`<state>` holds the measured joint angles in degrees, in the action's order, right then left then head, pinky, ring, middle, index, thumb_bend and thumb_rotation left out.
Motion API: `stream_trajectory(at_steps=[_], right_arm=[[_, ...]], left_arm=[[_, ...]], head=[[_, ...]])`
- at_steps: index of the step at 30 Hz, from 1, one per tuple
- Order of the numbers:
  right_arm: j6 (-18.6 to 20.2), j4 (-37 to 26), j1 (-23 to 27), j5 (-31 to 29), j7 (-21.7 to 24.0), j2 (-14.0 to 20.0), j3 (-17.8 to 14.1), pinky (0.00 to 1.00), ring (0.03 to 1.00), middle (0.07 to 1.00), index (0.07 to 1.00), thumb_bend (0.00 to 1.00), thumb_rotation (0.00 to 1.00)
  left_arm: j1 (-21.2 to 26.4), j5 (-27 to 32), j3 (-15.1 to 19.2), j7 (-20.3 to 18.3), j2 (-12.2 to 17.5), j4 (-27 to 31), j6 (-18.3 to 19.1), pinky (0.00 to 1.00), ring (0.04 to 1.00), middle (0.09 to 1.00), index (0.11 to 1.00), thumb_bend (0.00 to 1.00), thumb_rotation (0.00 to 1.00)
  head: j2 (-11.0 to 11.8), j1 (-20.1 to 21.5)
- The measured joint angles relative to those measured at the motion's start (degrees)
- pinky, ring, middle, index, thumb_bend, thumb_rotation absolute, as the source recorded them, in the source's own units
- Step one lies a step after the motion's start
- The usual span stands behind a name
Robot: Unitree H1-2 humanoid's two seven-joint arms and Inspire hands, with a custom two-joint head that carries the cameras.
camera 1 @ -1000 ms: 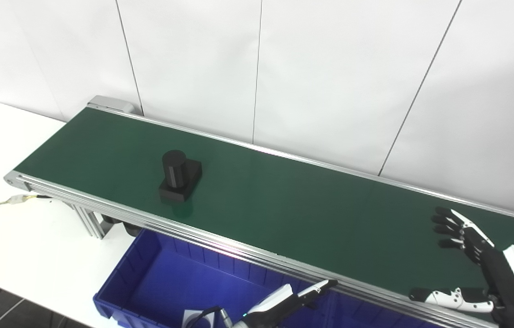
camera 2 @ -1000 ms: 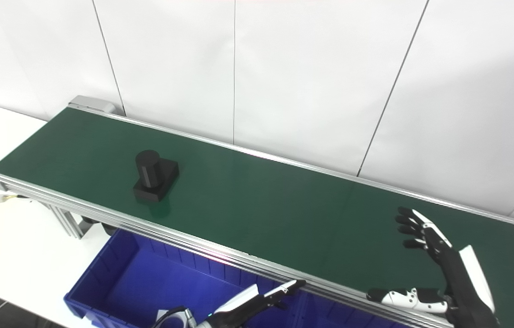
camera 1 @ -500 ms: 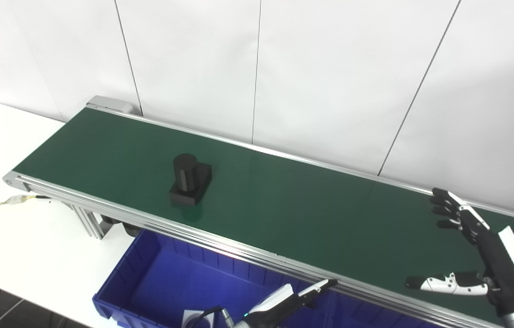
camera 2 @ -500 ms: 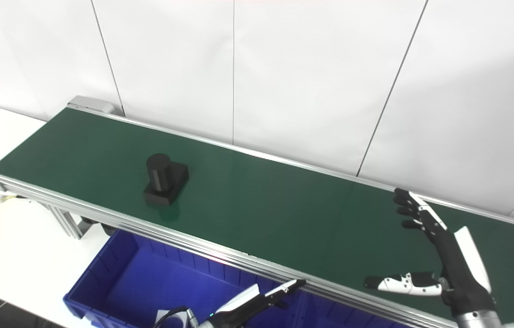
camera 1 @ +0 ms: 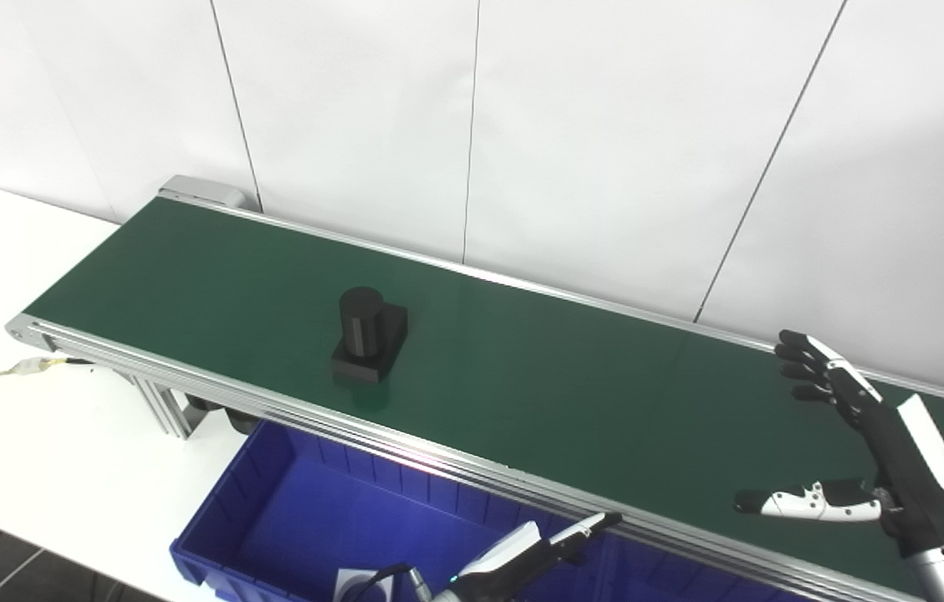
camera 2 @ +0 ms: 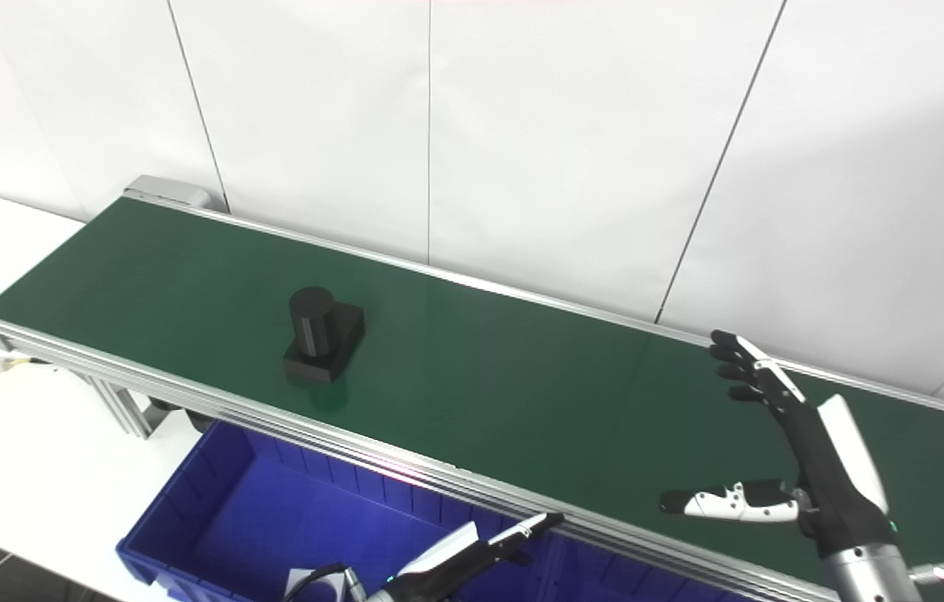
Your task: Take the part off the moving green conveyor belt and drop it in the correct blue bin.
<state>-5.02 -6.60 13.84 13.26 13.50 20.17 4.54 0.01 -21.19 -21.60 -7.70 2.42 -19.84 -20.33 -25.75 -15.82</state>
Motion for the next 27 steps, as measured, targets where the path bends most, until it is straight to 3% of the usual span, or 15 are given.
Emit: stream_trajectory(at_steps=[12,27], right_arm=[[0.0,2.6,1.4,0.0,0.3,0.0,0.5,0.78,0.843,0.878,0.906,0.92,0.27],[-0.1,6.9,5.6,1.5,1.2,-0.1,3.0,0.79,0.846,0.883,0.906,0.94,0.35]], left_arm=[[-0.9,-3.3,-0.2,3.7,0.0,0.6,-2.6,0.86,0.959,1.000,1.000,0.92,0.46],[-1.5,-3.5,-0.6,5.1,0.0,1.2,-3.7,0.85,0.946,1.000,1.000,0.91,0.47]], head=[[-0.4,0.3],[-0.8,0.4]])
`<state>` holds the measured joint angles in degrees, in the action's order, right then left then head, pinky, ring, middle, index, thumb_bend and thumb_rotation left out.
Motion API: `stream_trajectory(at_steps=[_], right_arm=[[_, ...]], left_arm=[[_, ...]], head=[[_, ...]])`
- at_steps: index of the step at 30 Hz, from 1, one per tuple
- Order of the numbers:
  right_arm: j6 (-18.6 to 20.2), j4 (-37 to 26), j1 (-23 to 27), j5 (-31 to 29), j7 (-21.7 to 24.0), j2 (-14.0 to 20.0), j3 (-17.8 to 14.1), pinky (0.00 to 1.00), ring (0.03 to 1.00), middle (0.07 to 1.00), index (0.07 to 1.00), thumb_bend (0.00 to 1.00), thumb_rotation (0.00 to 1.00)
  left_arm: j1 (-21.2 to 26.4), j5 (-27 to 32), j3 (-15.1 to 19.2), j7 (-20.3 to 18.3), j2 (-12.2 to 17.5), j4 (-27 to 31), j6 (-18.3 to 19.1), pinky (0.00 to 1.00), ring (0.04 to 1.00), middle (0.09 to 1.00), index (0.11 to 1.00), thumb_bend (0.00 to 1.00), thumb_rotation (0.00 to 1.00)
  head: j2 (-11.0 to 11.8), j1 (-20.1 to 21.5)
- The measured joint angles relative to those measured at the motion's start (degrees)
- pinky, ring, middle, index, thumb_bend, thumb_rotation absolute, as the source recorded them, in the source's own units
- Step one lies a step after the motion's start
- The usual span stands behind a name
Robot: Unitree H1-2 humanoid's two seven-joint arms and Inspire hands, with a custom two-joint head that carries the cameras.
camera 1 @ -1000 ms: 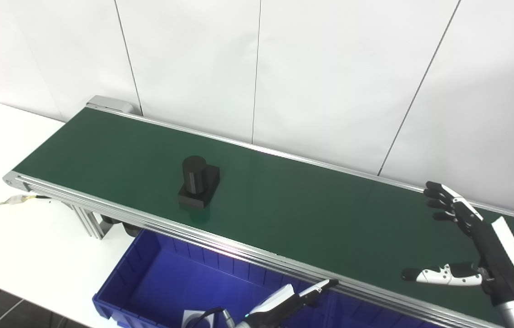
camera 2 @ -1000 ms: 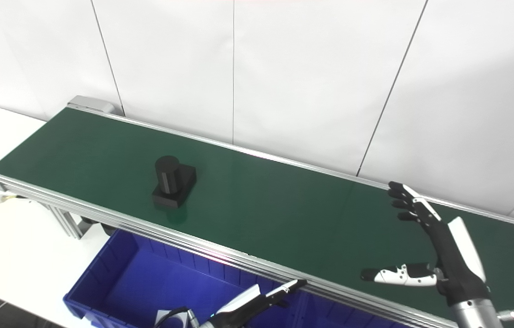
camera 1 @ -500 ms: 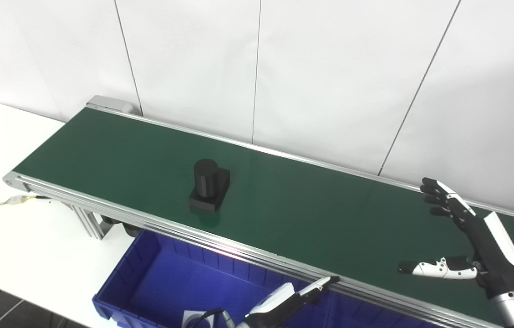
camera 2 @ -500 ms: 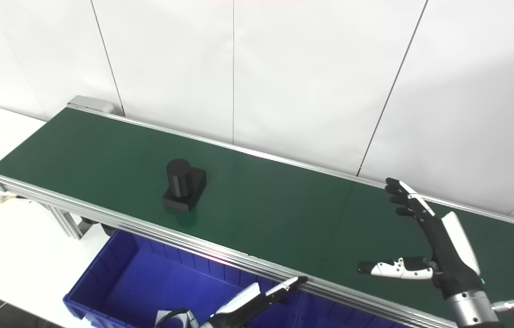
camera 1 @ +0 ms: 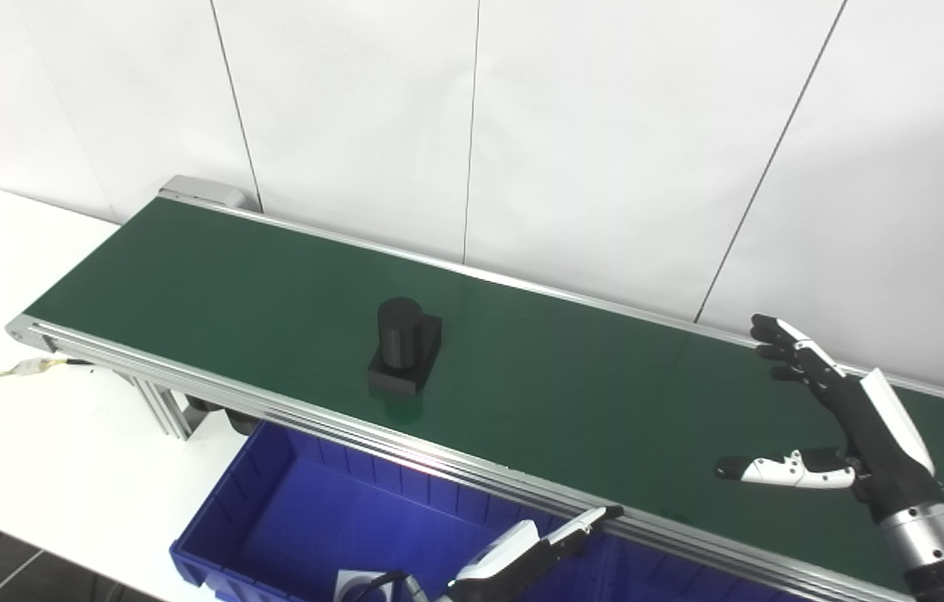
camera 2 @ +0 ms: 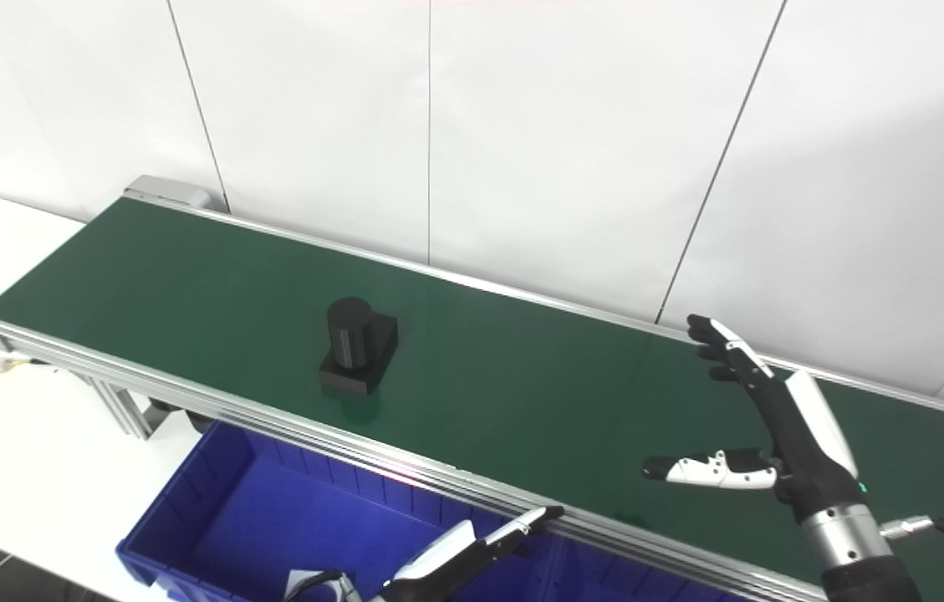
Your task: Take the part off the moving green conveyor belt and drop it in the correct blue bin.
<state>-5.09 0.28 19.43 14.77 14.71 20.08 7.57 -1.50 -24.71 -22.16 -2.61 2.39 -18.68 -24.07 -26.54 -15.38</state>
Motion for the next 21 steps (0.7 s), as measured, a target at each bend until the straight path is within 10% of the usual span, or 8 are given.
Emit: stream_trajectory(at_steps=[21], right_arm=[[0.0,5.4,6.4,0.6,0.9,-2.1,3.3,0.83,0.875,0.904,0.926,0.92,0.34]], left_arm=[[-0.1,-1.2,-1.0,0.5,-1.0,0.1,0.0,0.85,0.963,1.000,1.000,0.93,0.48]], head=[[-0.1,0.2]])
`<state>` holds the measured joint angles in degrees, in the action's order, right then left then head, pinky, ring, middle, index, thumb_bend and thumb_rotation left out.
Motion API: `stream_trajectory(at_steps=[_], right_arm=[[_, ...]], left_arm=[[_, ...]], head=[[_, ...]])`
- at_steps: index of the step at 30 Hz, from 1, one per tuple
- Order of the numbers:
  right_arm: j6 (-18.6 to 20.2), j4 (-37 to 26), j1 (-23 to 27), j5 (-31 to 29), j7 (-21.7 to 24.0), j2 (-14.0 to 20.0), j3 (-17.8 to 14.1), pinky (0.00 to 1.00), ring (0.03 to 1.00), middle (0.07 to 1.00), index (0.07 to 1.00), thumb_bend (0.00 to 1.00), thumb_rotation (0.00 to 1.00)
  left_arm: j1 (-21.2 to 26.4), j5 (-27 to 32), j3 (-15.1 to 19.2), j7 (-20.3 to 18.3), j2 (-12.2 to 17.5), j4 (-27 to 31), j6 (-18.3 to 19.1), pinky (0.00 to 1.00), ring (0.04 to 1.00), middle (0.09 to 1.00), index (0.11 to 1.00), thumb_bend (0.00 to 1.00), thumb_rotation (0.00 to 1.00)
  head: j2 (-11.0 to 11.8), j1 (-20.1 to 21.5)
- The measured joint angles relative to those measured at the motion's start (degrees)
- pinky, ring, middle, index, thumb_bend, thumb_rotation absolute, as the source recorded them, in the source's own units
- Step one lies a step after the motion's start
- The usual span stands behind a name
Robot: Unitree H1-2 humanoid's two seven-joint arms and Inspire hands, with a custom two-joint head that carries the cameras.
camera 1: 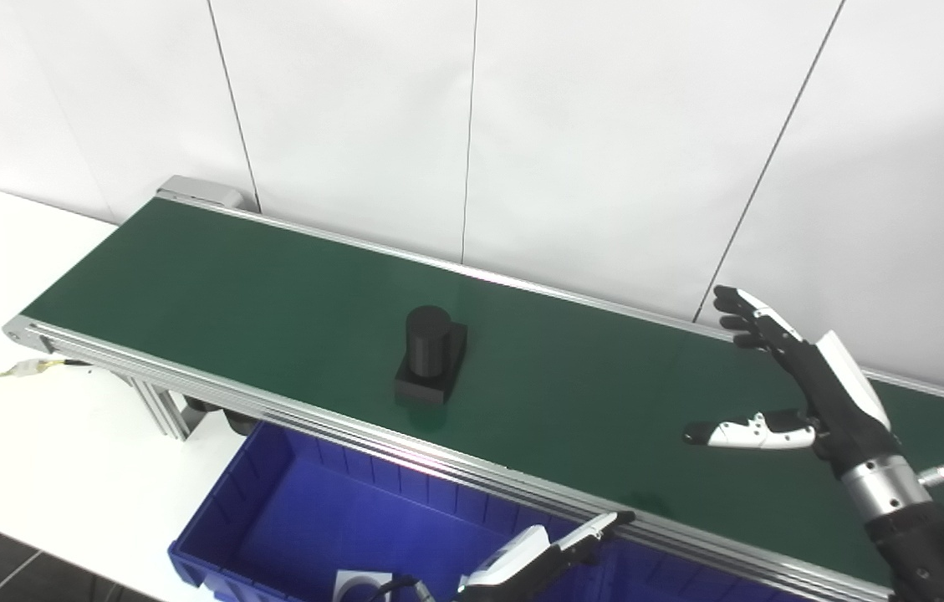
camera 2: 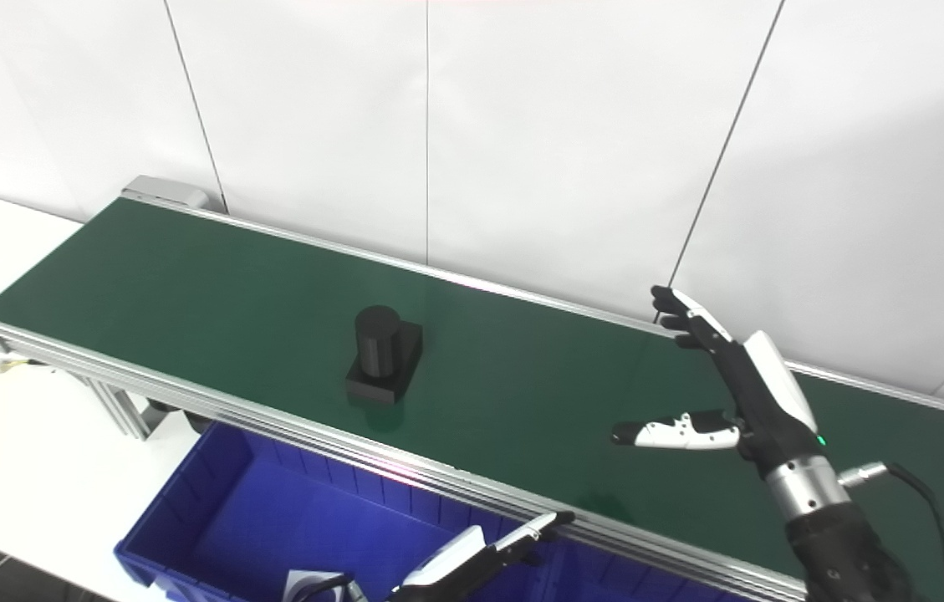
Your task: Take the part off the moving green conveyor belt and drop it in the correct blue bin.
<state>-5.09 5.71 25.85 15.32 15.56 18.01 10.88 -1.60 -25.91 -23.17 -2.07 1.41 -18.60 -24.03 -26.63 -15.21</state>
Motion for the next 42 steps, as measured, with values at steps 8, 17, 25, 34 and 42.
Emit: stream_trajectory(at_steps=[8,17,25,34,42], right_arm=[[0.0,2.2,2.3,0.8,0.4,-1.2,1.9,0.81,0.871,0.905,0.918,0.96,0.37],[0.0,5.6,5.2,2.2,0.8,-3.1,4.0,0.80,0.878,0.895,0.904,0.99,0.37],[0.0,7.8,5.8,4.5,1.1,-4.1,5.5,0.78,0.871,0.904,0.915,0.99,0.38],[0.0,10.4,8.8,6.7,1.7,-6.3,7.7,0.77,0.868,0.921,0.926,0.99,0.37],[0.0,14.0,9.8,7.2,1.7,-8.2,8.5,0.76,0.866,0.921,0.921,0.99,0.37]], left_arm=[[0.1,0.3,-0.2,0.0,0.0,-0.4,0.0,0.87,0.972,1.000,1.000,0.92,0.48],[0.1,0.1,-0.4,0.0,0.0,-0.3,0.0,0.84,0.957,1.000,1.000,0.92,0.46],[0.1,0.2,-0.4,0.0,0.0,-0.1,0.0,0.86,0.969,1.000,1.000,0.91,0.45],[0.1,0.1,-0.4,0.0,0.0,0.3,0.2,0.86,0.959,1.000,1.000,0.91,0.44],[0.0,0.1,-0.5,0.0,0.0,0.3,0.1,0.87,0.971,1.000,1.000,0.91,0.44]], head=[[-0.2,0.8],[-0.4,1.2],[-0.4,1.3],[-0.5,1.2],[-0.9,1.1]])
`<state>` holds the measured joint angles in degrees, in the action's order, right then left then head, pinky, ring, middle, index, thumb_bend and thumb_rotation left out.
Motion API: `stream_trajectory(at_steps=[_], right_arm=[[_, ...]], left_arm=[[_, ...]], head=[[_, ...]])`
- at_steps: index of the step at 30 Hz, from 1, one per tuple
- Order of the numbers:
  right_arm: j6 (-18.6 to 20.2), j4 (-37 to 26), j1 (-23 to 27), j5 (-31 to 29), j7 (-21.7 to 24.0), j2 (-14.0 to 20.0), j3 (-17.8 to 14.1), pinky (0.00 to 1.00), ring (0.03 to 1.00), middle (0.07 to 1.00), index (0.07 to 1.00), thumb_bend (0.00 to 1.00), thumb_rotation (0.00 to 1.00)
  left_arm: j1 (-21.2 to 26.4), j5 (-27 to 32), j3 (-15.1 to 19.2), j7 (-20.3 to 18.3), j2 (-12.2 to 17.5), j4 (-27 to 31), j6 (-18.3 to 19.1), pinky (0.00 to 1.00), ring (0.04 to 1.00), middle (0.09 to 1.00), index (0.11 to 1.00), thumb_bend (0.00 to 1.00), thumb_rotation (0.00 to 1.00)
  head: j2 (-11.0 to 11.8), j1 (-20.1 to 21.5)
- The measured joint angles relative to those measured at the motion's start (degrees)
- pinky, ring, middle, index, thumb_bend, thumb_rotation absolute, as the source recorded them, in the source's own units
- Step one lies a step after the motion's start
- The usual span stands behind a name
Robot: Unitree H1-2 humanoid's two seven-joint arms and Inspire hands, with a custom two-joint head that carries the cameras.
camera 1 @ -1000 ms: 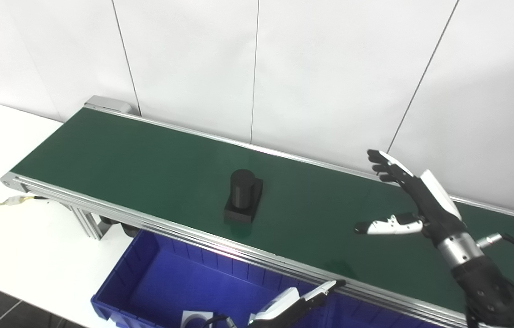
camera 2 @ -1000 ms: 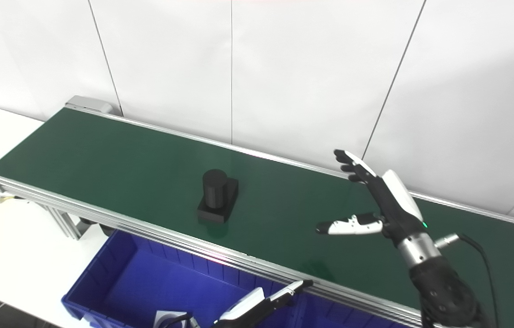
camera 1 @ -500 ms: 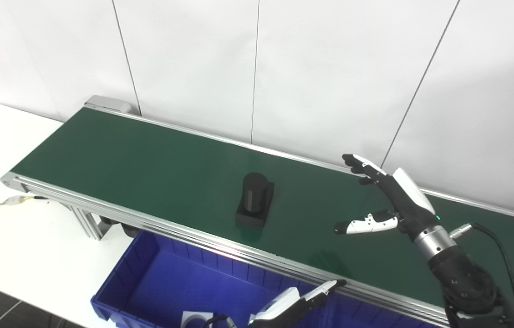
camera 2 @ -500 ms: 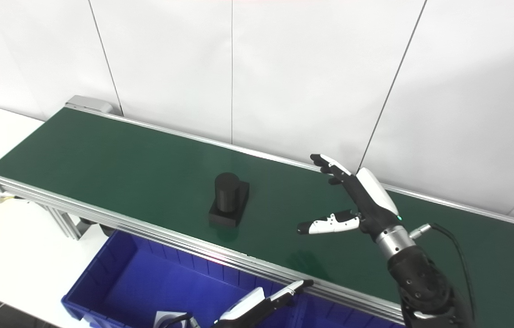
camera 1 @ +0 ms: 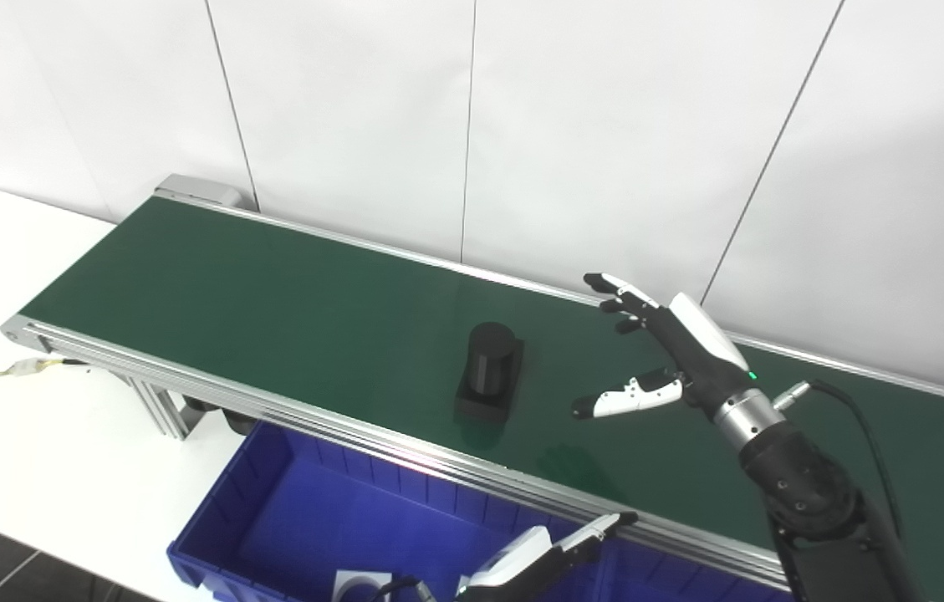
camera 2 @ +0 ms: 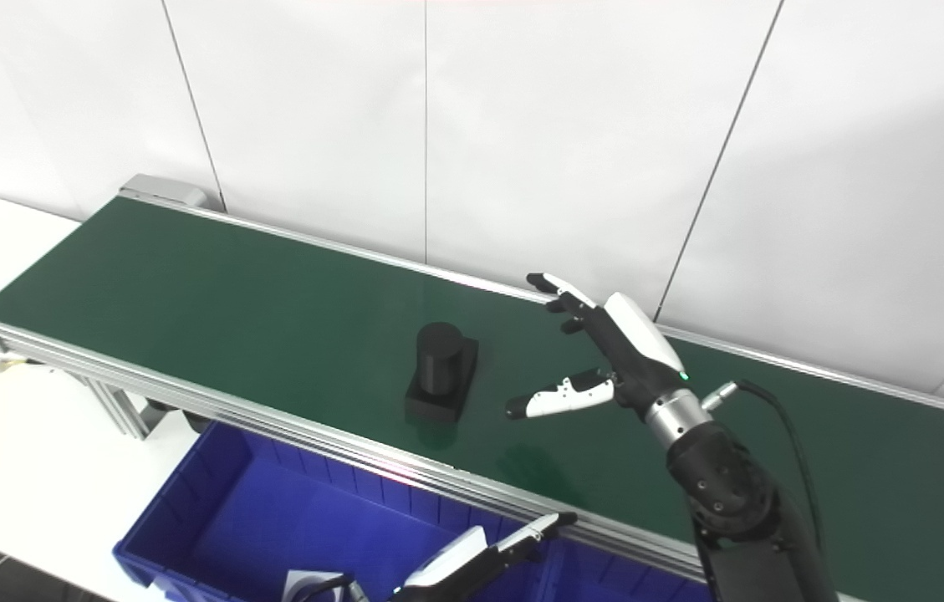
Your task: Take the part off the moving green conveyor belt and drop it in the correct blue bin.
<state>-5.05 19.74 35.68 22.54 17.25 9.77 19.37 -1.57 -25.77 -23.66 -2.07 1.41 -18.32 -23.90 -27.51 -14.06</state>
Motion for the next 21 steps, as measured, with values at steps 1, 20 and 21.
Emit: stream_trajectory(at_steps=[1,20,21], right_arm=[[0.0,0.2,0.0,0.2,0.0,-0.1,0.1,0.76,0.865,0.921,0.922,0.99,0.38],[1.1,8.1,3.4,3.5,-0.3,-4.0,1.2,0.73,0.857,0.920,0.930,0.99,0.39],[1.1,8.5,3.7,3.5,-0.4,-4.3,1.3,0.73,0.857,0.919,0.931,1.00,0.39]], left_arm=[[0.0,0.0,0.0,0.0,0.0,0.0,0.0,0.88,0.976,1.000,1.000,0.91,0.44],[-2.8,-1.5,-0.1,1.5,-0.2,3.1,-0.1,0.89,0.975,1.000,1.000,0.91,0.45],[-3.2,-1.6,0.0,1.8,-0.2,3.9,-0.1,0.89,0.975,1.000,1.000,0.91,0.45]], head=[[0.0,0.0],[-0.4,-0.4],[-0.5,-0.4]])
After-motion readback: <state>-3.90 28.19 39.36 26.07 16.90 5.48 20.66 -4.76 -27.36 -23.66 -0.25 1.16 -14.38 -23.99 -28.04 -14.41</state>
